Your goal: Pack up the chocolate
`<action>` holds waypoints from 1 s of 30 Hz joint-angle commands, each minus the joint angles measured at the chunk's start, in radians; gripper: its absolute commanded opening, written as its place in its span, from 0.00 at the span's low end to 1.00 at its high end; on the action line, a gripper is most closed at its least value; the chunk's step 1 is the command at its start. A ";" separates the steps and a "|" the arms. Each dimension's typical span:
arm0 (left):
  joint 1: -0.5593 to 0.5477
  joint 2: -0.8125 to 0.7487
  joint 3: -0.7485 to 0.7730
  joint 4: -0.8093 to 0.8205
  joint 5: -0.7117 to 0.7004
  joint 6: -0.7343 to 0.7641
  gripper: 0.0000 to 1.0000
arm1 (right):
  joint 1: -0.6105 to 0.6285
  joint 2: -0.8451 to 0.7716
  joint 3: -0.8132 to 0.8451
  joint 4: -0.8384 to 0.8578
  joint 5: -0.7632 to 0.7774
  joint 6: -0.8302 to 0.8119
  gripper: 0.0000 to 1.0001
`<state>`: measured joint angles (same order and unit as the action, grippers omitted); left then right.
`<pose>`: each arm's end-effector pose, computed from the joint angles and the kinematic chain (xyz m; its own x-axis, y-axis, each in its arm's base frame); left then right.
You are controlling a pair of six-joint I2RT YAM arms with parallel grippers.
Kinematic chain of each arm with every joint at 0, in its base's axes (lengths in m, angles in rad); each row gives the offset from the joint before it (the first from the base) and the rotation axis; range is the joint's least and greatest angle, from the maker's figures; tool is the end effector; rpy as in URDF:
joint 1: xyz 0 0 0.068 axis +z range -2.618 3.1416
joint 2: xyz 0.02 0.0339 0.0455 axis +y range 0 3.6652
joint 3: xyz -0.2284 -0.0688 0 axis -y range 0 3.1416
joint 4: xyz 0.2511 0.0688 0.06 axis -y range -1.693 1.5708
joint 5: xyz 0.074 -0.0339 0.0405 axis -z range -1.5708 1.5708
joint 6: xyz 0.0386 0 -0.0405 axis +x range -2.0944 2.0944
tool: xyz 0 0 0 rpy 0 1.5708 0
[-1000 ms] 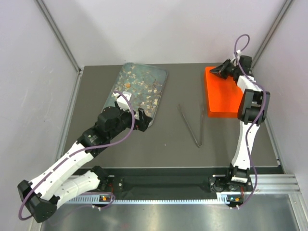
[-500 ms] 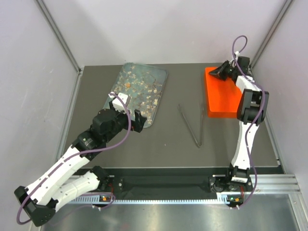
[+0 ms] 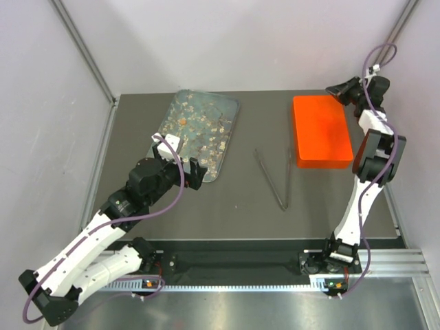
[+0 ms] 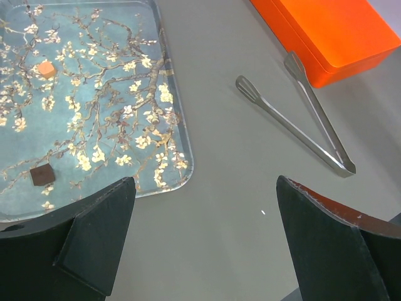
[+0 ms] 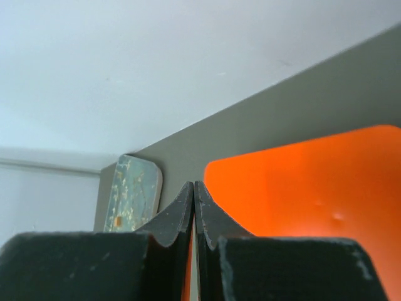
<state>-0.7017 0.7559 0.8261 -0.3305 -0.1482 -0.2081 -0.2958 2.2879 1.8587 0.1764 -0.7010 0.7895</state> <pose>0.1629 -0.1302 0.3188 -0.3017 -0.0125 -0.9533 0.4774 0.8635 -0.1625 0.5081 -0.1288 0.2098 -0.4344 0.6996 -0.5673 -0.0939 0.5912 0.8010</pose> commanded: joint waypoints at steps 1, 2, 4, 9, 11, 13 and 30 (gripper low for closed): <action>0.001 0.005 -0.004 0.030 -0.019 0.024 0.99 | -0.005 0.097 -0.024 0.063 -0.022 0.050 0.00; -0.001 0.005 -0.004 0.030 -0.021 0.026 0.99 | -0.008 0.114 -0.027 0.075 -0.025 0.060 0.00; -0.001 0.013 -0.002 0.031 -0.021 0.029 0.99 | -0.014 0.148 -0.035 0.094 -0.020 0.079 0.00; -0.001 0.031 0.002 0.038 -0.019 0.029 0.99 | -0.029 0.179 -0.047 0.089 -0.011 0.093 0.00; -0.001 0.033 0.005 0.039 -0.013 0.029 0.99 | -0.034 0.167 -0.058 0.098 -0.020 0.097 0.00; -0.001 0.028 0.008 0.035 -0.010 0.029 0.99 | -0.039 0.142 -0.065 0.103 -0.031 0.091 0.00; -0.001 -0.036 -0.001 0.035 -0.014 0.035 0.99 | 0.029 -0.393 -0.637 0.230 -0.176 0.022 0.00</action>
<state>-0.7017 0.7345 0.8261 -0.3302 -0.1547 -0.1936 -0.2993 2.0129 1.3590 0.3347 -0.8227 0.8558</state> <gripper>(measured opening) 0.991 0.003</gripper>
